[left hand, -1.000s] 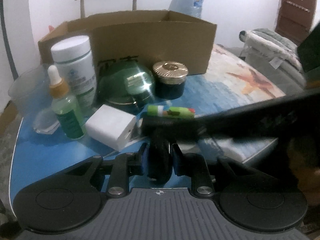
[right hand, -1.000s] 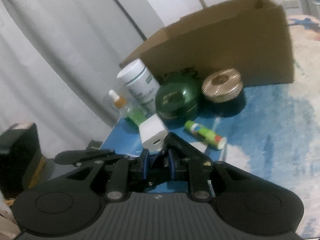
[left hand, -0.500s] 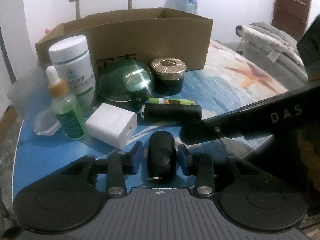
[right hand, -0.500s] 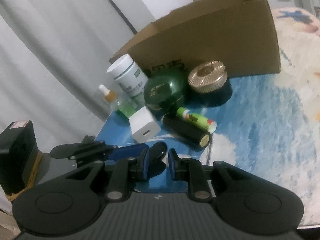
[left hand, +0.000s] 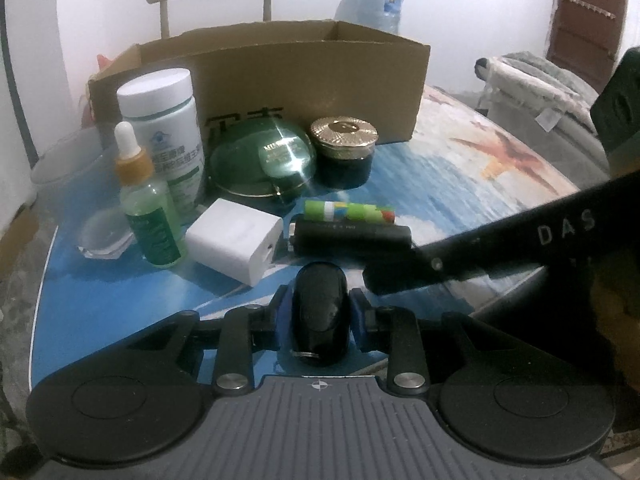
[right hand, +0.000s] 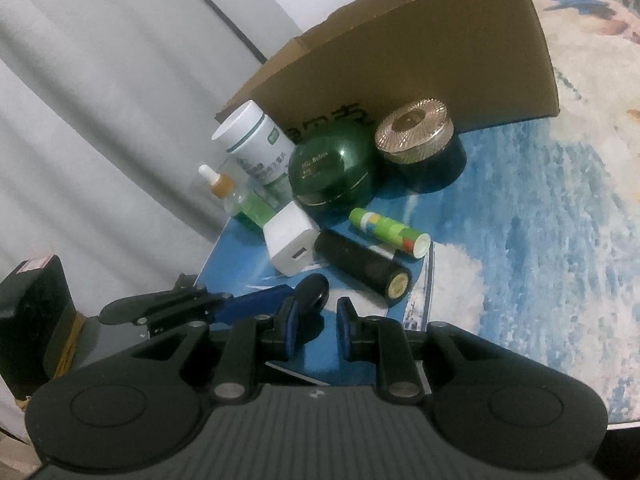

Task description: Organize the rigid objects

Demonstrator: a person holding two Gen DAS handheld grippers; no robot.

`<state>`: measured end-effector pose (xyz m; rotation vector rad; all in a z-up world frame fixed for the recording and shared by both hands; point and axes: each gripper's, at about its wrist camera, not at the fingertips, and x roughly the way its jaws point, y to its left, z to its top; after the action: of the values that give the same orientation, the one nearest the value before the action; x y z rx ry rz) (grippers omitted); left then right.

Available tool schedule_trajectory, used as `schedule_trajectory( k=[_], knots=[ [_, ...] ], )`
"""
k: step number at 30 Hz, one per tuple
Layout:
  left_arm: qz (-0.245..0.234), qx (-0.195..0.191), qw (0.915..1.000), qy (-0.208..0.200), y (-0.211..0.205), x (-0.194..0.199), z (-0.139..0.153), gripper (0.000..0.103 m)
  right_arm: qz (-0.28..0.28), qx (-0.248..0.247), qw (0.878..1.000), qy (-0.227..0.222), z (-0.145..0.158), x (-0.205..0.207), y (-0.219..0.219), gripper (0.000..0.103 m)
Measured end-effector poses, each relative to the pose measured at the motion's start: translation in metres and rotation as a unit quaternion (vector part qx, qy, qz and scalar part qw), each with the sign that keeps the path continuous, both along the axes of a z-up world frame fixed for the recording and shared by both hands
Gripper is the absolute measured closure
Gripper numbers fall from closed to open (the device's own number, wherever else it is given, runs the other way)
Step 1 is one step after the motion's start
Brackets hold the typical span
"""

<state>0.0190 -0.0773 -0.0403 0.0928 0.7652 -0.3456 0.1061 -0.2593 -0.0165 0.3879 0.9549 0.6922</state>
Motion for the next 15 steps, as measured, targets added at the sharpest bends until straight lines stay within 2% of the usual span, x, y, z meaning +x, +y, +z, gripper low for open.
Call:
schedule_trajectory(
  k=[3,10,15],
  knots=[
    [0.001,0.001,1.0,0.0,-0.001,0.0,-0.001,0.074,-0.002,-0.009,1.0,-0.008,0.003,-0.001,0.0,0.08],
    [0.003,-0.003,1.0,-0.001,-0.001,0.003,-0.002,0.074,0.007,-0.047,0.996,-0.07,0.024,0.003,0.003,0.08],
    [0.006,-0.01,0.9999,-0.001,0.0,0.008,-0.002,0.074,0.01,-0.06,0.996,-0.065,0.017,0.015,0.005,0.08]
  ],
)
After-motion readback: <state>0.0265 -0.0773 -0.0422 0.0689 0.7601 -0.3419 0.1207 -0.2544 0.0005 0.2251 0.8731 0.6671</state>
